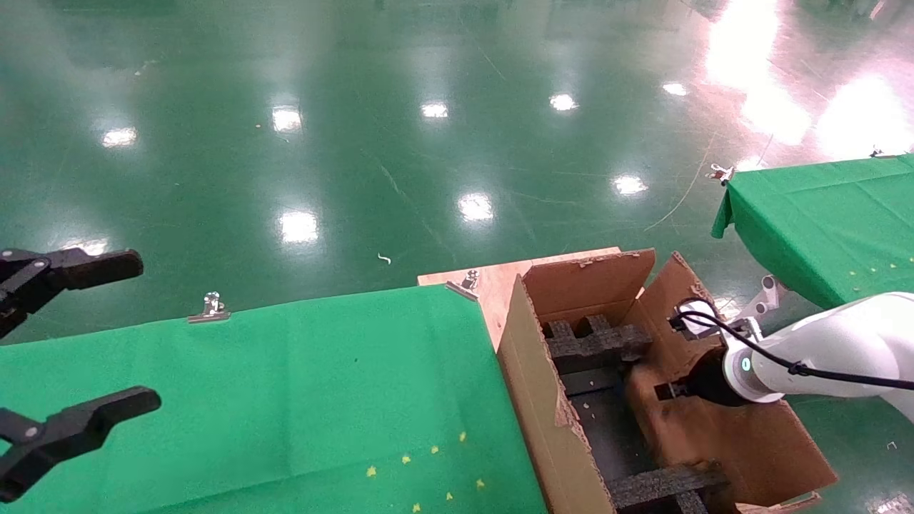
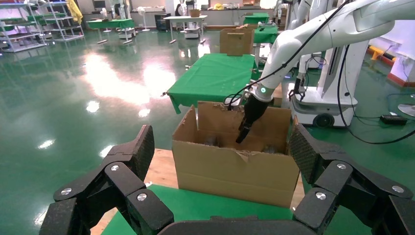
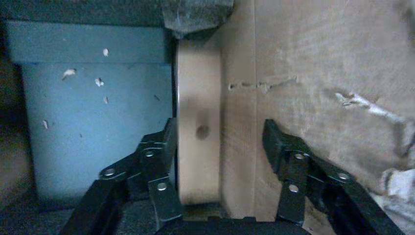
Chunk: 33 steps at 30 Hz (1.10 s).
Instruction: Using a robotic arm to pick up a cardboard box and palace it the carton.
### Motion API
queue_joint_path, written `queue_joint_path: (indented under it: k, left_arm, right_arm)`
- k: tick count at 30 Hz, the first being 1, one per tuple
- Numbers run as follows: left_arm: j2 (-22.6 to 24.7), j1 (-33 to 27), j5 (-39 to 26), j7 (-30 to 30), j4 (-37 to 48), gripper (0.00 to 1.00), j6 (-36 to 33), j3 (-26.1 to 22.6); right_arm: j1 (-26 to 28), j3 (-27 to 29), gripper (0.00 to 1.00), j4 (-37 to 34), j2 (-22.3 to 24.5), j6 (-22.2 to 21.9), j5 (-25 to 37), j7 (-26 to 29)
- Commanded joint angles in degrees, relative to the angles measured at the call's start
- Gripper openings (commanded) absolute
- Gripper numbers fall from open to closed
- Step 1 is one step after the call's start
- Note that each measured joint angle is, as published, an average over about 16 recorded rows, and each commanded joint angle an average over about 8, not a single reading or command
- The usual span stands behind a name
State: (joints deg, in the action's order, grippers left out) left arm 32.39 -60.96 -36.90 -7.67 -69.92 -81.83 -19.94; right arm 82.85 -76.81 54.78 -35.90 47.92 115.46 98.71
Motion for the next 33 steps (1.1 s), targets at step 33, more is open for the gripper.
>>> queue_joint_path:
  k: [33]
  left_arm:
    - [0.0, 0.0, 0.0, 0.0, 0.0, 1.0, 0.0, 0.0]
  right_arm:
    - [22.3, 18.0, 1.0, 9.4, 8.1, 19.5, -46.1, -20.7]
